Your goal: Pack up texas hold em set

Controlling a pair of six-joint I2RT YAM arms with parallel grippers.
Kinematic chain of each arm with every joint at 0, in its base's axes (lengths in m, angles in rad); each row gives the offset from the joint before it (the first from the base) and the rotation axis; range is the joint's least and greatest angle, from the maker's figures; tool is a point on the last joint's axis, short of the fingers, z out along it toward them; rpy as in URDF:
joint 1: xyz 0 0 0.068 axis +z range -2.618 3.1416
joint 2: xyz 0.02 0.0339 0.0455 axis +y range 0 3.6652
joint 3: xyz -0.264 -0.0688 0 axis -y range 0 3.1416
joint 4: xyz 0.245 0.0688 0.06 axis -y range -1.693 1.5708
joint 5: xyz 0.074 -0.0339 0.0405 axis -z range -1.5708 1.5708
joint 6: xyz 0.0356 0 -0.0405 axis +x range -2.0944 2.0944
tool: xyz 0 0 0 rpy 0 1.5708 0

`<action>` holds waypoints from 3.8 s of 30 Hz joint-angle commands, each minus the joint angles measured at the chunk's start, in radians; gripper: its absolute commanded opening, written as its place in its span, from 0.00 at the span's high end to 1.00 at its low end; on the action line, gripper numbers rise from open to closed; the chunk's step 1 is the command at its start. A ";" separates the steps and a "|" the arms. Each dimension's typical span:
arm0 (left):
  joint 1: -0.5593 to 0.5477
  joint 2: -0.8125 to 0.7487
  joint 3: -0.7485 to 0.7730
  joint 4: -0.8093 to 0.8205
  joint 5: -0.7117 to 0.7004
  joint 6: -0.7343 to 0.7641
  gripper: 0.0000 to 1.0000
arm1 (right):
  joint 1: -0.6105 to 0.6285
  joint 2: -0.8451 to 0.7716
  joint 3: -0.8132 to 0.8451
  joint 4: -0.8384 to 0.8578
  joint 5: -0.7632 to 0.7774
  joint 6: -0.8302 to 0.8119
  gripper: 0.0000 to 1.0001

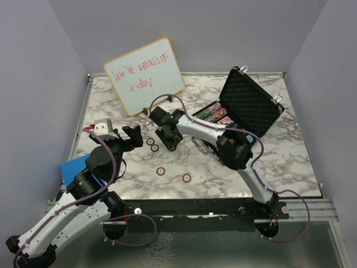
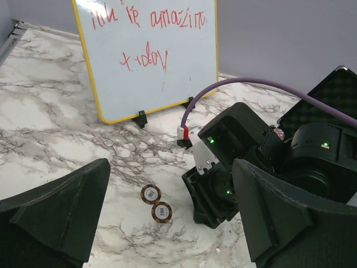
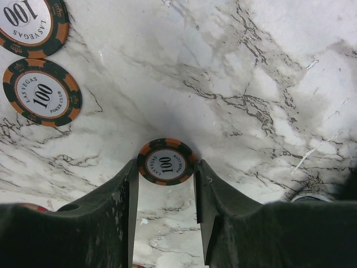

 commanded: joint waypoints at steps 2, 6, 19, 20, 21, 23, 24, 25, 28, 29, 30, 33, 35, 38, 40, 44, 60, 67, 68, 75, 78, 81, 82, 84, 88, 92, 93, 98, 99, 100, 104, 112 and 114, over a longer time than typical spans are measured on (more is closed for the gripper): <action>-0.002 0.000 -0.007 -0.004 0.000 -0.005 0.01 | 0.007 -0.048 0.021 -0.001 0.013 0.020 0.65; -0.002 0.003 -0.006 0.001 0.002 -0.003 0.01 | 0.015 -0.068 0.053 0.009 -0.024 0.026 0.65; -0.003 -0.005 -0.013 -0.008 -0.014 -0.007 0.01 | 0.042 -0.020 0.080 0.108 -0.092 -0.006 0.51; -0.002 -0.005 -0.014 -0.009 -0.017 -0.009 0.01 | 0.046 -0.011 0.087 0.116 -0.092 -0.012 0.48; -0.002 -0.006 -0.015 -0.009 -0.020 -0.009 0.01 | 0.052 -0.001 0.098 0.126 -0.092 -0.019 0.46; -0.002 -0.008 -0.015 -0.013 -0.028 -0.015 0.01 | 0.064 0.019 0.120 0.150 -0.083 -0.032 0.42; -0.002 -0.011 -0.015 -0.016 -0.033 -0.018 0.01 | 0.069 0.029 0.132 0.161 -0.075 -0.036 0.39; -0.003 -0.016 -0.016 -0.018 -0.041 -0.020 0.01 | 0.073 0.041 0.147 0.173 -0.067 -0.042 0.37; -0.003 -0.029 -0.020 -0.019 -0.055 -0.025 0.01 | 0.081 0.075 0.182 0.223 -0.027 -0.043 0.34; -0.001 -0.034 -0.022 -0.018 -0.060 -0.027 0.01 | 0.082 0.084 0.190 0.244 -0.007 -0.042 0.34; -0.001 -0.038 -0.023 -0.018 -0.063 -0.028 0.01 | 0.082 0.097 0.196 0.268 0.010 -0.037 0.34; -0.003 -0.045 -0.025 -0.018 -0.068 -0.029 0.01 | 0.081 0.147 0.247 0.295 0.053 -0.029 0.36; -0.002 -0.045 -0.024 -0.021 -0.068 -0.029 0.01 | 0.081 0.190 0.301 0.280 0.069 -0.029 0.37; -0.003 -0.044 -0.024 -0.027 -0.070 -0.029 0.01 | 0.081 0.245 0.372 0.230 0.081 -0.030 0.39; -0.003 -0.046 -0.024 -0.027 -0.071 -0.030 0.01 | 0.081 0.267 0.403 0.187 0.078 -0.024 0.41; -0.002 -0.045 -0.027 -0.024 -0.068 -0.033 0.01 | 0.080 0.305 0.456 0.071 0.048 -0.006 0.43; -0.002 -0.020 -0.032 -0.021 -0.036 -0.046 0.01 | 0.080 0.105 0.130 -0.054 -0.142 -0.112 0.65; -0.003 -0.033 -0.038 -0.021 -0.039 -0.055 0.01 | 0.080 -0.079 -0.133 -0.045 -0.231 -0.175 0.64; -0.002 -0.033 -0.039 -0.019 -0.040 -0.056 0.01 | 0.080 -0.097 -0.159 -0.045 -0.233 -0.176 0.64; -0.002 -0.024 -0.040 -0.020 -0.042 -0.056 0.01 | 0.081 -0.157 -0.235 -0.047 -0.220 -0.163 0.52; -0.002 -0.024 -0.039 -0.022 -0.039 -0.057 0.01 | 0.081 -0.140 -0.231 -0.070 -0.190 -0.154 0.47; -0.002 -0.028 -0.040 -0.024 -0.041 -0.059 0.01 | 0.085 -0.129 -0.232 -0.095 -0.161 -0.143 0.44; -0.003 -0.032 -0.041 -0.023 -0.042 -0.060 0.01 | 0.088 -0.130 -0.237 -0.099 -0.154 -0.142 0.43; -0.003 -0.035 -0.042 -0.022 -0.043 -0.060 0.01 | 0.095 -0.129 -0.243 -0.104 -0.140 -0.135 0.43; -0.003 -0.036 -0.043 -0.022 -0.043 -0.057 0.01 | 0.111 -0.117 -0.255 -0.105 -0.115 -0.112 0.43; -0.002 -0.034 -0.042 -0.022 -0.042 -0.057 0.01 | 0.115 -0.113 -0.280 -0.091 -0.118 -0.097 0.47; -0.002 -0.033 -0.042 -0.022 -0.043 -0.057 0.01 | 0.114 -0.114 -0.287 -0.088 -0.117 -0.093 0.49; -0.003 -0.035 -0.045 -0.024 -0.042 -0.058 0.01 | 0.115 -0.128 -0.306 -0.073 -0.070 -0.066 0.65; -0.002 -0.036 -0.044 -0.023 -0.043 -0.058 0.01 | 0.114 -0.133 -0.299 -0.072 -0.061 -0.060 0.67; -0.003 -0.036 -0.045 -0.024 -0.044 -0.058 0.01 | 0.114 -0.139 -0.291 -0.070 -0.050 -0.052 0.67; -0.002 -0.037 -0.045 -0.025 -0.047 -0.059 0.01 | 0.114 -0.167 -0.240 -0.065 -0.020 -0.038 0.68; -0.003 -0.035 -0.043 -0.025 -0.050 -0.058 0.01 | 0.101 -0.150 -0.093 -0.082 0.012 -0.034 0.67; -0.003 -0.037 -0.043 -0.027 -0.051 -0.058 0.01 | 0.092 -0.141 -0.066 -0.076 0.015 -0.036 0.67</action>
